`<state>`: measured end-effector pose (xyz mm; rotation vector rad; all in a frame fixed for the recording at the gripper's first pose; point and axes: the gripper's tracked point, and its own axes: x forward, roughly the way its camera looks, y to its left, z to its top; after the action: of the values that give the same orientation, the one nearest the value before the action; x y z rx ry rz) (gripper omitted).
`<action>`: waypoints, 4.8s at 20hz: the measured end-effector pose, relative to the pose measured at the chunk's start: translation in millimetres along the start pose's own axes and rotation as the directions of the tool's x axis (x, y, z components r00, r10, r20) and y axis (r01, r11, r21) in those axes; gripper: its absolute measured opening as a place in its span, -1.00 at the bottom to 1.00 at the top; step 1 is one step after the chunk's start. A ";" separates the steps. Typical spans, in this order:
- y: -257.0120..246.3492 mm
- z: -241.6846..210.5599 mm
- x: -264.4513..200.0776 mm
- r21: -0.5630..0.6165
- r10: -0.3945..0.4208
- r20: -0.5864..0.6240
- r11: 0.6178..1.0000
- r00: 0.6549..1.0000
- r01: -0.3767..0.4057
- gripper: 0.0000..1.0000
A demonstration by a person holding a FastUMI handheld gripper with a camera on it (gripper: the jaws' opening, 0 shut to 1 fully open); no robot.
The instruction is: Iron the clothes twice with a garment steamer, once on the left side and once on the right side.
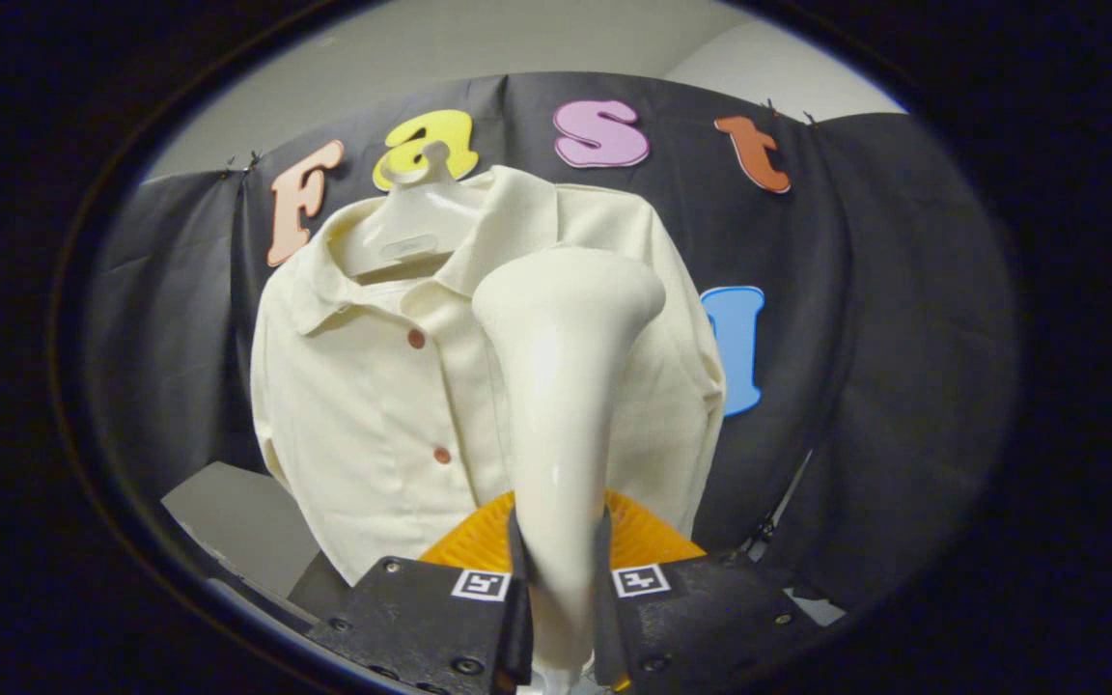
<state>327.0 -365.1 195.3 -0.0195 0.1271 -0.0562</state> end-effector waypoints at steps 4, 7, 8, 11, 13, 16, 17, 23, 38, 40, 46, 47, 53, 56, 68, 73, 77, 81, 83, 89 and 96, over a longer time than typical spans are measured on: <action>2.0 -9.8 10.3 0.051 0.020 0.005 0.998 1.000 -0.021 -0.51; 4.3 -28.0 15.2 0.072 0.033 -0.004 0.997 0.999 -0.032 -0.51; 3.7 -38.5 16.6 0.085 0.033 -0.025 0.996 0.999 -0.030 -0.51; 2.3 -62.5 14.2 0.107 0.034 -0.047 0.994 0.998 -0.029 -0.51; 0.9 -75.8 13.8 0.116 0.037 -0.058 0.993 0.998 -0.030 -0.51; 1.4 -100.4 14.0 0.147 0.043 -0.085 0.989 0.995 -0.030 -0.51; 1.8 -108.3 13.3 0.156 0.046 -0.092 0.987 0.995 -0.031 -0.51; 2.4 -172.5 11.3 0.201 0.057 -0.164 0.979 0.985 -0.023 -0.51; -4.9 -320.1 -1.0 0.317 0.054 -0.313 0.947 0.948 0.051 -0.50; -6.4 -337.1 -1.4 0.335 0.049 -0.324 0.940 0.945 0.066 -0.50; -7.8 -380.6 -12.1 0.357 0.030 -0.380 0.927 0.924 0.117 -0.50; -7.5 -382.0 -14.9 0.351 0.023 -0.385 0.928 0.923 0.124 -0.50; 3.7 -369.0 -35.6 0.316 -0.017 -0.378 0.937 0.926 0.146 -0.51; 15.1 -344.0 -51.1 0.298 -0.036 -0.348 0.943 0.937 0.147 -0.50; 127.5 -217.4 -126.5 0.164 -0.024 -0.144 0.985 0.989 0.048 -0.50; 201.0 -165.4 -165.6 0.120 0.016 -0.033 0.993 0.999 -0.012 -0.51; 251.6 -129.2 -200.7 0.103 0.042 0.047 0.994 0.998 -0.047 -0.51; 291.2 -91.0 -243.2 0.082 0.049 0.130 0.995 0.990 -0.059 -0.51; 301.5 -80.1 -262.6 0.079 0.040 0.167 0.995 0.985 -0.054 -0.52; 315.5 -79.8 -307.0 0.055 -0.010 0.206 0.998 0.979 -0.001 -0.52; 327.8 -94.9 -336.7 0.065 -0.048 0.211 0.997 0.976 0.035 -0.52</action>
<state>-0.6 -20.0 136.1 0.0327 -0.0888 -0.0990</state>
